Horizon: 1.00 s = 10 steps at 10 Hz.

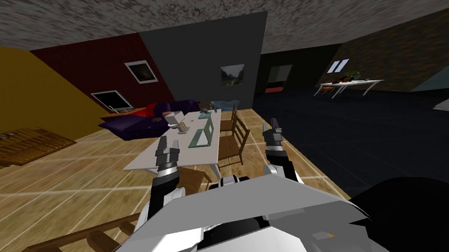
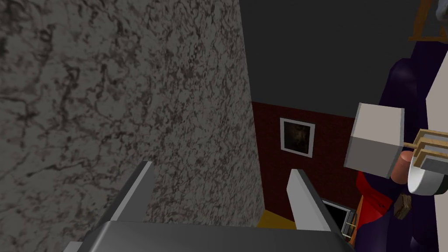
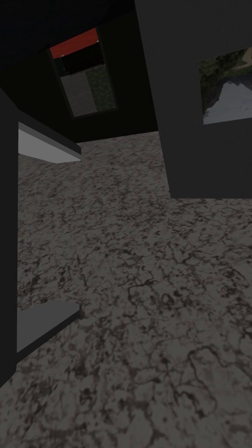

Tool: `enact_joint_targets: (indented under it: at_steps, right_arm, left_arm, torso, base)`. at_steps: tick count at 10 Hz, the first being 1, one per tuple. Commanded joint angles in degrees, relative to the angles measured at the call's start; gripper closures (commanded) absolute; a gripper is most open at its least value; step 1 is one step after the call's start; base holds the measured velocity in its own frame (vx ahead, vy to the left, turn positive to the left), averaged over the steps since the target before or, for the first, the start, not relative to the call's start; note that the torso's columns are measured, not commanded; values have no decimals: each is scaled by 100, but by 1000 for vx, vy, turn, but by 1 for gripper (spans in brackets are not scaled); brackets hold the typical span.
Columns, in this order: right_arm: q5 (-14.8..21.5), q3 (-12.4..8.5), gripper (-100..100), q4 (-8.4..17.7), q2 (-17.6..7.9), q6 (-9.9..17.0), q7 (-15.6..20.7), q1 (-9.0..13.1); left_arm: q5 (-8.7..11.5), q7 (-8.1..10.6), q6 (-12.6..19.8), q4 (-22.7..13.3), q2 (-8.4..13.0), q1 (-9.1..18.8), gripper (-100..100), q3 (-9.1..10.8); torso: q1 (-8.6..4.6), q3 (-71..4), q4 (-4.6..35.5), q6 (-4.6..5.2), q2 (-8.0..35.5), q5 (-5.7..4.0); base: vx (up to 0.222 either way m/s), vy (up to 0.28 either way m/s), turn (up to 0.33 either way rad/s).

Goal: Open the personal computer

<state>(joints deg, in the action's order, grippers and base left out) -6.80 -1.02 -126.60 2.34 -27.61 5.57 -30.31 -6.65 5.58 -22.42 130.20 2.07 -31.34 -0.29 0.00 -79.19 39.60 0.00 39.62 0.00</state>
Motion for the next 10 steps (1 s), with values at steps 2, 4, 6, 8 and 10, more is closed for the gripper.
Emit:
enact_joint_targets:
  at_steps: [2,4,6,8,10]
  right_arm:
    - [0,2,0,3,1,1,0,1]
    - [0,3,0,3,2,1,0,2]
    - [0,2,0,3,2,1,0,1]
    - [0,2,0,3,2,1,0,1]
    - [0,2,0,3,2,1,0,1]
  left_arm:
    - [-21,6,136,-101,392,-25,-100,149]
    - [-45,14,303,-226,652,-53,-100,327]
    - [-75,27,501,-373,889,-84,-100,538]
    - [-96,37,638,-470,1031,-103,-100,682]
    - [-127,56,831,-604,1218,-124,-100,886]
  torso:
    - [-22,-496,250,0,264,-6]
    - [-19,-533,268,3,271,-5]
    - [-2,-538,268,-2,266,-1]
    - [-3,-533,270,-2,276,-1]
    - [4,-543,266,-1,257,1]
  base:
    - [-71,-102,-130]
    - [-82,-165,-262]
    - [-72,-187,-237]
    - [-98,-202,-218]
    - [-49,-219,-237]
